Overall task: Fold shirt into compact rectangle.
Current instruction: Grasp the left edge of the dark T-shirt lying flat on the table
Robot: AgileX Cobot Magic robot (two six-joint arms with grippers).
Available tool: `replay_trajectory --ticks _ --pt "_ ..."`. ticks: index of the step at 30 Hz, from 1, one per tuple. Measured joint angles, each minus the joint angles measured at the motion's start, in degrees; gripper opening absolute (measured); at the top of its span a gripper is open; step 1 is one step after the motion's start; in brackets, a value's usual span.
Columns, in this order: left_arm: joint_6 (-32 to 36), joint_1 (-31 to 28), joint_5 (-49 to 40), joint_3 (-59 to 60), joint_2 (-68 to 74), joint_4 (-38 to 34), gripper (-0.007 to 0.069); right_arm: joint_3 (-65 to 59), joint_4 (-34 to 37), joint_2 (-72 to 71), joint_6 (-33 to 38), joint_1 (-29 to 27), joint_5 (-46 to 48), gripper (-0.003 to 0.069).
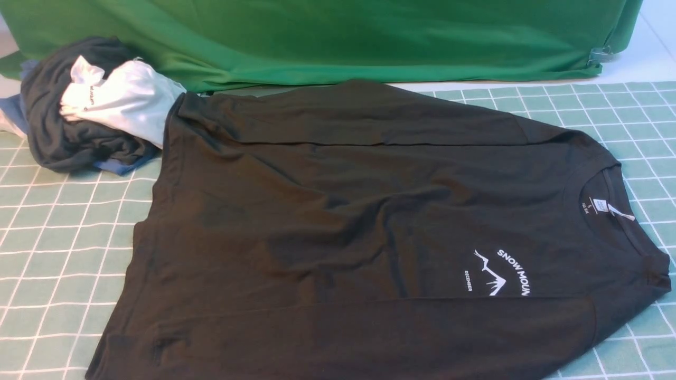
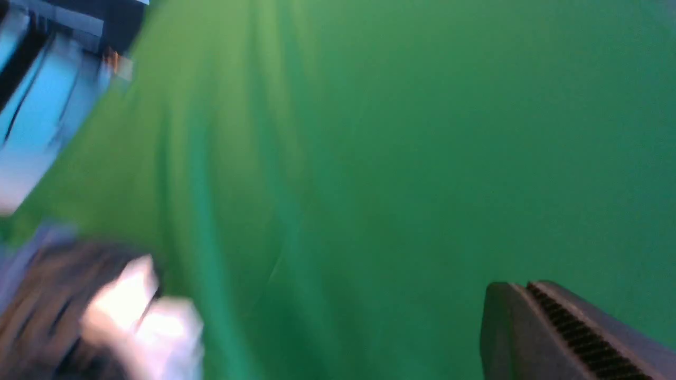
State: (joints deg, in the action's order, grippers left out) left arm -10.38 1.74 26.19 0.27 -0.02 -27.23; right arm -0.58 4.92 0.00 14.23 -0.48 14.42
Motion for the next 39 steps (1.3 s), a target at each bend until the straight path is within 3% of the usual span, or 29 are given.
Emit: replay_trajectory --ticks 3,6,7,9,11,13,14,15,17,21,25,29,31,34,36,37,39 --pt "-3.4 0.0 8.0 -1.3 0.0 3.7 0.0017 0.0 -0.1 0.0 0.0 0.0 0.0 0.0245" --pt "-4.2 0.0 3.2 -6.8 -0.1 6.5 0.0017 0.0 -0.2 0.0 0.0 0.0 0.0 0.0245" --pt "-4.3 0.0 -5.1 -12.1 1.0 7.9 0.0017 0.0 -0.2 0.0 0.0 0.0 -0.1 0.0245" --pt "-4.4 0.0 -10.8 -15.9 2.6 8.3 0.0017 0.0 0.2 0.0 -0.4 0.0 -0.6 0.0245" --pt "-4.4 0.0 -26.2 -25.8 9.6 11.0 0.0017 -0.1 6.6 0.0 -4.6 0.0 -4.8 0.0245" --pt "-4.0 0.0 -41.4 -34.8 18.2 14.0 0.0017 -0.1 15.6 0.0 -14.2 0.0 -11.6 0.0245" --pt "-3.7 0.0 -42.8 -36.3 20.1 14.2 0.0017 -0.1 16.1 0.0 -14.7 0.0 -12.3 0.0245" --pt "-1.5 0.0 -53.4 -41.0 27.7 15.3 0.0017 -0.1 19.5 0.0 -19.2 0.0 -17.6 0.0245" --pt "3.2 0.0 -64.4 -45.7 37.2 15.2 0.0017 -0.1 21.4 0.0 -22.0 0.0 -23.3 0.0245" --pt "11.4 0.0 -76.4 -47.8 52.5 14.1 0.0017 -0.1 22.6 0.0 -24.2 0.0 -29.7 0.0245" --pt "13.6 0.0 -78.6 -44.8 65.1 14.8 0.0011 -0.1 22.8 0.0 -24.9 0.0 -32.5 0.0245" --pt "13.9 0.0 -75.2 -40.3 69.9 17.4 0.0003 -0.1 22.3 0.0 -30.2 0.1 -32.3 0.0241" --pt "13.9 0.0 -72.7 -38.3 71.1 19.6 0.0002 1.8 19.2 0.0 -32.3 1.1 -26.2 0.0189" --pt "13.9 0.0 -70.5 -37.0 72.5 21.3 0.0002 9.8 14.6 1.8 -30.1 4.0 -11.8 0.0052" --pt "13.9 0.0 -69.4 -36.9 73.0 21.4 0.0002 14.0 13.7 3.9 -27.0 5.5 -7.2 0.0031" --pt "14.0 0.0 -68.4 -36.9 74.0 21.8 0.0005 20.2 13.0 8.2 -21.6 8.1 1.4 0.0014" --pt "14.0 0.0 -67.9 -36.9 75.3 22.9 0.0017 26.2 12.6 13.3 -17.1 10.6 7.8 0.0008"
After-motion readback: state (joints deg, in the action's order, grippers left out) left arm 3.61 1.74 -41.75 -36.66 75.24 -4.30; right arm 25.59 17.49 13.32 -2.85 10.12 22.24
